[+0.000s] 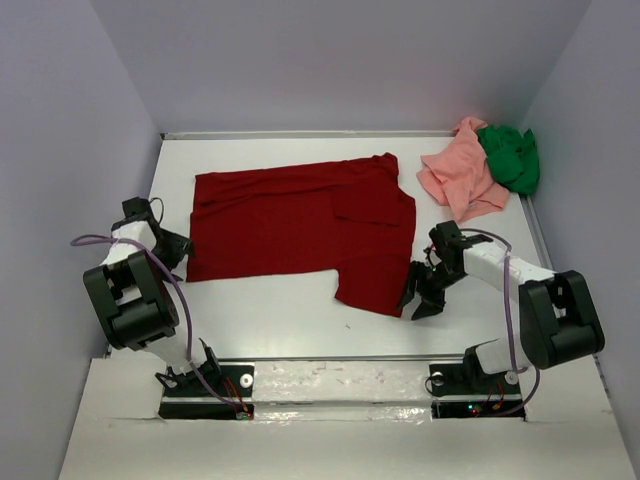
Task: Fold and stack the t-shirts
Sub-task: Grap the side of the flattened tshirt closest away from the robot with both arms
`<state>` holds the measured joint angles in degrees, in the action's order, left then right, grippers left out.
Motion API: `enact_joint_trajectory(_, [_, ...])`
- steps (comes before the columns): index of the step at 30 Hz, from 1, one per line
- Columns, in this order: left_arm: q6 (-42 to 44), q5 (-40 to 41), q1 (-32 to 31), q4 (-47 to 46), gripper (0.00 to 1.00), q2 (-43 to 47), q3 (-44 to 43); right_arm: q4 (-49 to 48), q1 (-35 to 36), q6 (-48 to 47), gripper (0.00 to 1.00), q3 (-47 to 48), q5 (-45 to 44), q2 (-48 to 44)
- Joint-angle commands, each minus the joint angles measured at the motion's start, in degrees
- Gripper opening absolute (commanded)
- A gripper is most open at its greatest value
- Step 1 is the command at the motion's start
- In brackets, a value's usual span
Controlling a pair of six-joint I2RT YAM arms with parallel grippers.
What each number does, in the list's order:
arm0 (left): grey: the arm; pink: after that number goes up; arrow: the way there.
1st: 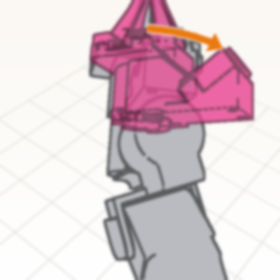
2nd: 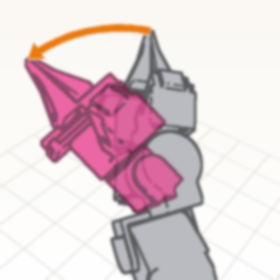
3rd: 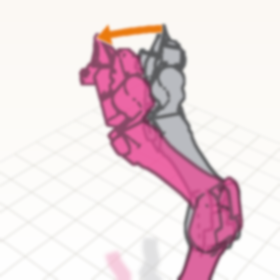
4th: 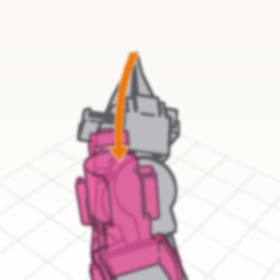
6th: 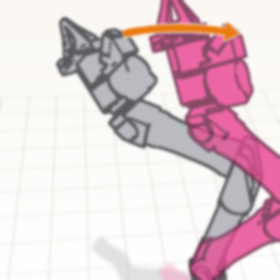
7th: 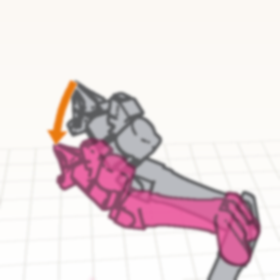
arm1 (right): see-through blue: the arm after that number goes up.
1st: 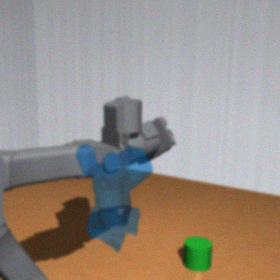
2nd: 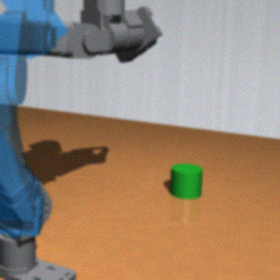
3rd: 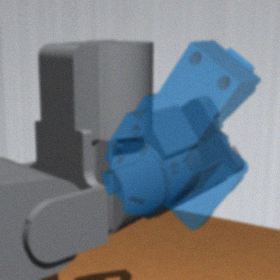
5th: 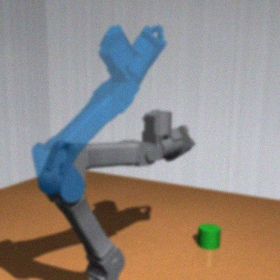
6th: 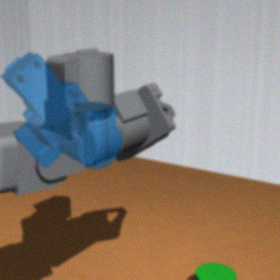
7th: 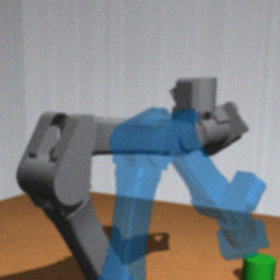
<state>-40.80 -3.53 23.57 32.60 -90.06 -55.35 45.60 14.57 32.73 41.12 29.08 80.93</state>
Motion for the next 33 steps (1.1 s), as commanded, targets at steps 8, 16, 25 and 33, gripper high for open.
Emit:
enact_joint_trajectory(8, [0.8,0.0,-0.3,-1.5,0.73,-2.0,0.2,-11.0,-0.3,3.3,0.56,-2.1,2.2,3.4])
enact_joint_trajectory(16, [1.6,0.5,-0.3,-1.7,0.72,-3.0,-1.2,-14.8,0.8,5.1,0.46,-2.1,1.5,6.3])
enact_joint_trajectory(25, [1.4,0.1,-0.2,-3.8,0.72,-4.8,-0.5,-14.4,2.1,5.8,0.3,-0.7,0.9,8.8])
enact_joint_trajectory(33, [1.5,0.2,-0.3,-3.6,0.71,-5.1,-1.1,-12.3,2.7,4.9,0.0,1.1,0.5,9.7])
